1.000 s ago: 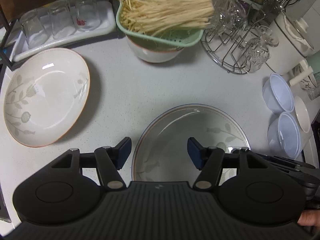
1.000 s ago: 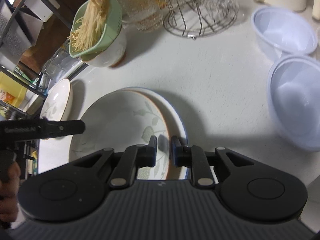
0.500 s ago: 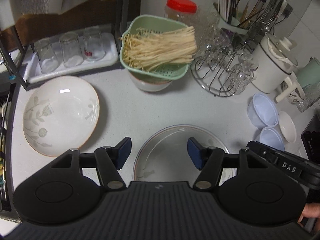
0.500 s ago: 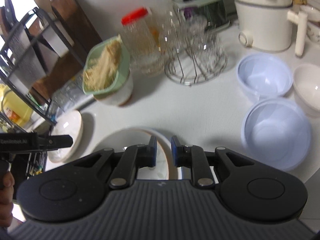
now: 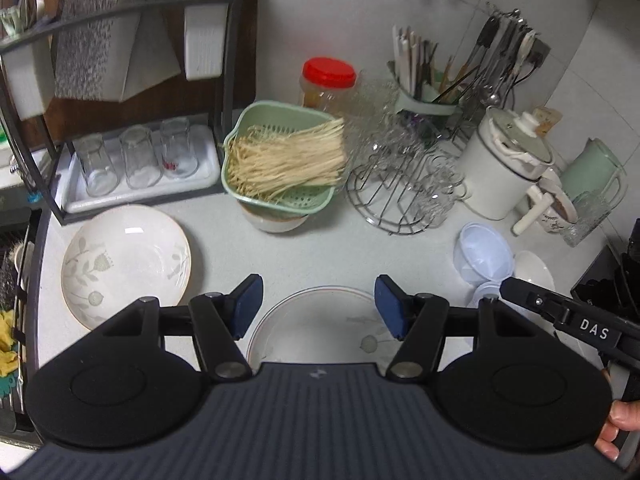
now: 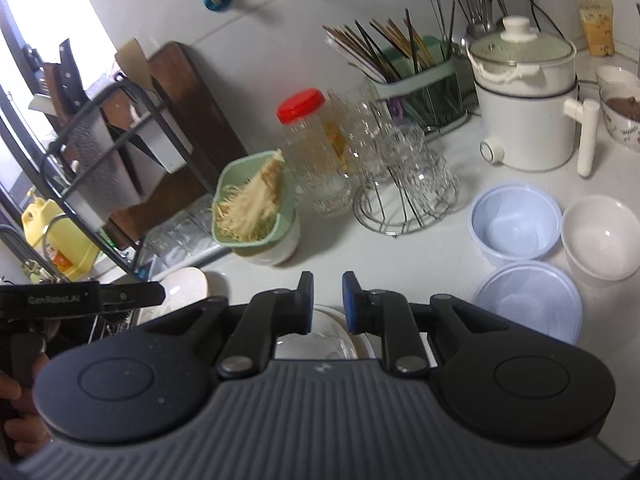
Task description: Organize plates and bowls
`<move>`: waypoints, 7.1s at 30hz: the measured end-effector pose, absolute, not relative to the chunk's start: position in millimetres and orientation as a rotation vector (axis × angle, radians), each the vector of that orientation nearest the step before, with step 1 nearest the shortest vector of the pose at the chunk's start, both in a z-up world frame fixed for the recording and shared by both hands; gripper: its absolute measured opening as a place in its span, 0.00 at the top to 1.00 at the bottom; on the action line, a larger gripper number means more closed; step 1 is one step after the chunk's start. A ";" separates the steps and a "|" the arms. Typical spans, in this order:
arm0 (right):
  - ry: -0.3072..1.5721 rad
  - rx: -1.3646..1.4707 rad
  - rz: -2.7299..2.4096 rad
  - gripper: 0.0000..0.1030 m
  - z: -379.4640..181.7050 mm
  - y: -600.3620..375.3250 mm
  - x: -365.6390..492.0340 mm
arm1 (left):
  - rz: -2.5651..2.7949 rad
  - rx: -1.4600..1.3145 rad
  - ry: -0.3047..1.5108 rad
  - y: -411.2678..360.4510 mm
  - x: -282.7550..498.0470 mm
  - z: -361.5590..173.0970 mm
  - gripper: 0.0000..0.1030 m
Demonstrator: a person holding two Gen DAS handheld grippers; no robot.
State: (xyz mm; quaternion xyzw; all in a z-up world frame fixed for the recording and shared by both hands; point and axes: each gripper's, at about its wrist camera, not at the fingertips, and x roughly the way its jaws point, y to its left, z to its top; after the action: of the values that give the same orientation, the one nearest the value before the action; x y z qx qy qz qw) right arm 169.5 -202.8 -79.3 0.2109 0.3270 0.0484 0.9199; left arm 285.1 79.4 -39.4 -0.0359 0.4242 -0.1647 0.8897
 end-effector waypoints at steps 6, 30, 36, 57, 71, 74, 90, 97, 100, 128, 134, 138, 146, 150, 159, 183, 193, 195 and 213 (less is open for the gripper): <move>0.632 0.392 0.118 0.81 -59.8 -194.3 155.7 | -0.351 -0.082 0.849 80.2 268.1 -20.5 0.34; 0.640 0.260 0.212 0.81 -45.6 -185.9 124.9 | -0.261 -0.105 0.839 86.1 223.8 -22.2 0.31; 0.668 0.228 0.263 0.81 -51.2 -186.9 121.7 | -0.224 -0.128 0.862 83.2 212.3 -32.6 0.30; 0.686 0.153 0.386 0.64 -59.3 -183.4 119.9 | -0.054 -0.156 0.872 91.3 181.2 -46.1 0.30; 0.703 0.180 0.403 0.25 -65.5 -156.0 139.1 | -0.027 -0.155 0.905 123.1 207.0 -54.0 0.18; 0.708 0.188 0.387 0.25 -66.1 -147.1 146.5 | -0.050 -0.147 0.905 130.7 219.1 -55.3 0.18; 0.705 0.179 0.340 0.25 -65.7 -86.8 194.7 | -0.121 -0.149 0.896 190.2 287.4 -64.0 0.18; 0.734 0.218 0.328 0.25 -75.6 -58.4 221.1 | -0.130 -0.139 0.913 220.2 312.7 -75.6 0.18; 0.744 0.217 0.324 0.26 -79.1 -45.9 230.2 | -0.136 -0.141 0.927 231.4 323.7 -83.8 0.18; 1.031 0.390 0.179 0.50 -153.0 33.2 332.9 | -0.215 -0.187 1.099 331.0 438.5 -181.0 0.19; 1.070 0.379 0.132 0.59 -173.9 45.5 352.0 | -0.258 -0.147 1.121 342.3 462.2 -194.2 0.27; 1.092 0.360 0.112 0.69 -184.0 53.5 359.5 | -0.296 -0.132 1.135 343.9 471.5 -197.3 0.36; 1.113 0.316 0.100 0.81 -192.8 63.6 364.8 | -0.398 -0.144 1.196 337.6 485.0 -208.4 0.50; 1.144 0.332 0.101 0.84 -200.2 64.8 367.0 | -0.418 -0.099 1.204 331.8 488.3 -214.2 0.51; 1.104 0.470 0.119 0.83 -214.6 53.5 366.9 | -0.447 -0.158 1.239 336.6 497.4 -220.8 0.51; 1.005 0.570 0.173 0.83 -149.4 -13.5 297.1 | -0.490 -0.357 1.146 305.7 436.7 -146.2 0.51; 0.928 0.581 0.191 0.83 -134.3 -55.3 248.0 | -0.458 -0.341 1.109 258.0 387.6 -124.1 0.51; 0.922 0.578 0.203 0.83 -133.9 -66.0 240.0 | -0.439 -0.347 1.111 246.6 378.0 -123.4 0.51; 0.961 0.627 0.268 0.83 -148.6 -137.1 206.4 | -0.347 -0.343 1.086 181.6 316.5 -126.6 0.51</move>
State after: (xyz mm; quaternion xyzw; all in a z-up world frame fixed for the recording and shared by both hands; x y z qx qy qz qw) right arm 206.4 -137.1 -148.6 0.2956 0.4530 0.1265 0.8315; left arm 316.5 181.6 -126.6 -0.1617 0.5116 -0.1632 0.8279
